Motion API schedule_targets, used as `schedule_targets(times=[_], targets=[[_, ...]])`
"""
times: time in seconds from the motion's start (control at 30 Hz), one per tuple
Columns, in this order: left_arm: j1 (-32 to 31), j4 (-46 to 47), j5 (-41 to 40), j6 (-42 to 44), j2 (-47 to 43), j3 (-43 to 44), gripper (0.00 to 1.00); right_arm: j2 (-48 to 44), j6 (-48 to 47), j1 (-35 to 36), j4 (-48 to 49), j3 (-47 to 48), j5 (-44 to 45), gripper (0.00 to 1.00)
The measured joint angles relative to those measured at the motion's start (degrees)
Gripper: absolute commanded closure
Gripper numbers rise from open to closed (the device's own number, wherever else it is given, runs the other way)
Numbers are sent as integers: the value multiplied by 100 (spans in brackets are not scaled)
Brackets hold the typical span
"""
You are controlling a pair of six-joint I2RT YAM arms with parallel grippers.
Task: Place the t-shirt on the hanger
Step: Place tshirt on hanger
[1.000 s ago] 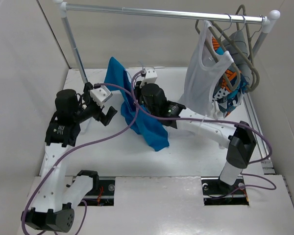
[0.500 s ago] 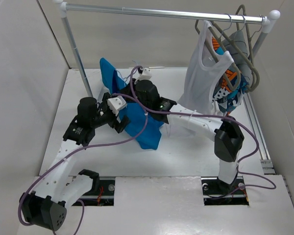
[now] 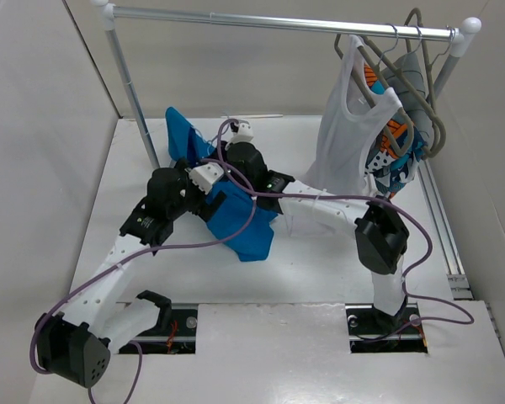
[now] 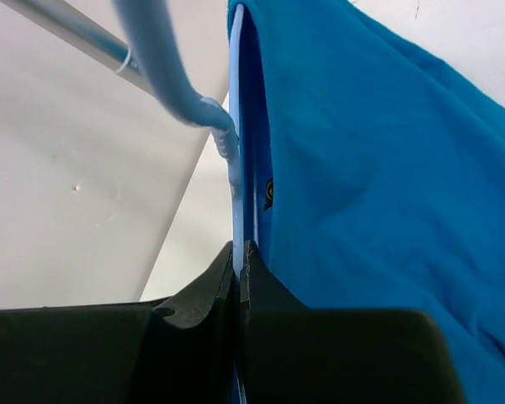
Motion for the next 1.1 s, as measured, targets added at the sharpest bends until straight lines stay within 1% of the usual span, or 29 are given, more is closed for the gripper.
schedule_targets(times=[0.03,0.07,0.17,0.2,0.27,0.3,0.33,0.37,0.4,0.5,0.53,0.7,0.73,0.83,0.87,0.9,1.0,1.03,1.1], targets=[[0,-24,-46,2,9,-7,9,17,0,0,7,0,-17,100],[0,-57,-70,7,13,-4,22,33,0,0,4,0,-35,100],[-2,-179,-20,13,48,-7,34,48,0,0,-7,0,-103,100],[-2,-205,31,4,52,-7,46,48,0,0,-9,0,-107,100],[-4,-267,177,-9,55,-11,59,50,2,2,0,2,-114,100],[-20,-302,251,-9,63,-13,63,50,2,2,4,9,-118,100],[-33,-323,321,0,76,-17,63,50,2,2,4,9,-120,100],[-37,-332,382,9,103,-17,60,50,0,2,0,9,-125,100],[-37,-337,417,15,116,-17,51,52,-2,2,-7,9,-127,100],[-24,-315,476,76,149,-17,3,61,-9,2,-101,9,-192,100],[-22,-341,501,42,153,-15,0,70,-4,2,-96,9,-201,100],[-42,-586,527,-11,330,-15,0,74,-2,-4,-28,11,-203,100],[-50,-616,501,-9,363,-15,3,74,-2,-4,-28,11,-201,100],[-173,-730,284,-31,415,-15,38,74,-7,-20,-9,11,-179,100],[-216,-763,197,-35,422,-15,48,74,-2,-26,2,9,-166,100],[-240,-791,140,-42,428,-15,64,74,0,-37,15,11,-144,100],[-247,-835,-103,-107,457,20,93,74,37,-46,4,4,-96,100],[-179,-861,-212,-190,461,66,100,72,74,-44,7,-4,-81,100],[-138,-914,-262,-223,470,138,100,68,199,-44,44,-4,-81,100]])
